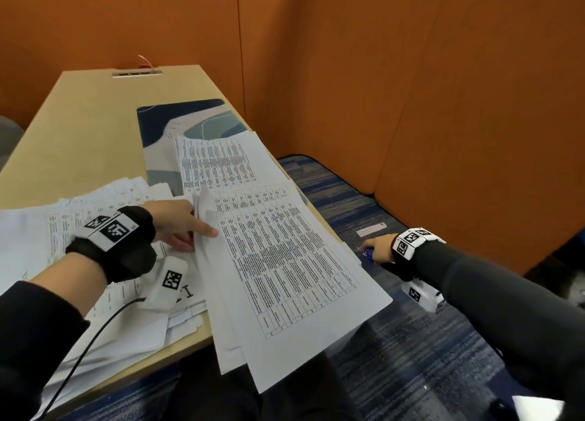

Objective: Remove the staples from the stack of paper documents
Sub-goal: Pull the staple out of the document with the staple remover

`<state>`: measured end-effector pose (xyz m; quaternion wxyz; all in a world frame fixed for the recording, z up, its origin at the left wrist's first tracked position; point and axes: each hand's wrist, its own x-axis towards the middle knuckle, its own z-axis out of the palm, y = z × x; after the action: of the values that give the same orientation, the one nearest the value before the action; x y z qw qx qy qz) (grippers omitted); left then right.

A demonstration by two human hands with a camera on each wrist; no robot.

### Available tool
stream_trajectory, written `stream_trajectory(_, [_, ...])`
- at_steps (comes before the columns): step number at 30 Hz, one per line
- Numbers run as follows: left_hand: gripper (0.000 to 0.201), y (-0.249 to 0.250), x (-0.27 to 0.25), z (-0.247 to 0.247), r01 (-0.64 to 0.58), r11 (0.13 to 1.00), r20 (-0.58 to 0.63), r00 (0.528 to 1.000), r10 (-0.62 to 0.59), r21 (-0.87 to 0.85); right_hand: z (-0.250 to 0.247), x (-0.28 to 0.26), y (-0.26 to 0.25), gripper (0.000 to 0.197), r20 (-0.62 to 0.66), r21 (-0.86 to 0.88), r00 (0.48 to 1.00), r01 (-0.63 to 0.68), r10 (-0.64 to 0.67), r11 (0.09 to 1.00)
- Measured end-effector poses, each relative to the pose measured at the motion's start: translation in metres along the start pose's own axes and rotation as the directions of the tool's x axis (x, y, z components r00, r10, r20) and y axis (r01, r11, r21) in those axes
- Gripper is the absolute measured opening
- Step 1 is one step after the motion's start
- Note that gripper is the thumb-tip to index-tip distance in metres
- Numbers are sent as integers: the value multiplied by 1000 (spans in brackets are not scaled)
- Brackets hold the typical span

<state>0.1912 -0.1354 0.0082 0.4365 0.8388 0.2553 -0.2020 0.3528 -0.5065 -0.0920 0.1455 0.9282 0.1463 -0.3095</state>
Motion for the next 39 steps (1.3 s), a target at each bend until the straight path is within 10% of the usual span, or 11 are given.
stream_trajectory(13, [38, -1, 8, 18, -114, 948, -118, 990, 82, -296, 12, -4, 1, 51, 96, -18, 995, -39, 41, 999])
stream_trajectory(26, [26, -6, 12, 22, -54, 964, 11, 998, 59, -259, 19, -12, 9, 56, 36, 290, 999, -16, 5, 957])
stream_trajectory(30, [26, -5, 16, 24, -164, 918, -153, 981, 116, -362, 15, -10, 14, 68, -67, 515, 998, 31, 4, 856])
stream_trajectory(33, [31, 1, 16, 22, -330, 783, -310, 933, 184, -527, -2, -6, 18, 58, -214, 753, 973, 107, 88, 649])
stream_trajectory(37, [31, 17, 11, 15, -578, 703, -535, 780, 325, -415, -52, -39, 2, 23, -347, 916, 932, 361, 102, -176])
stream_trajectory(39, [21, 34, 4, 10, -689, 664, -636, 658, 404, -290, -81, -64, -11, 24, -448, 820, 892, 434, 55, -373])
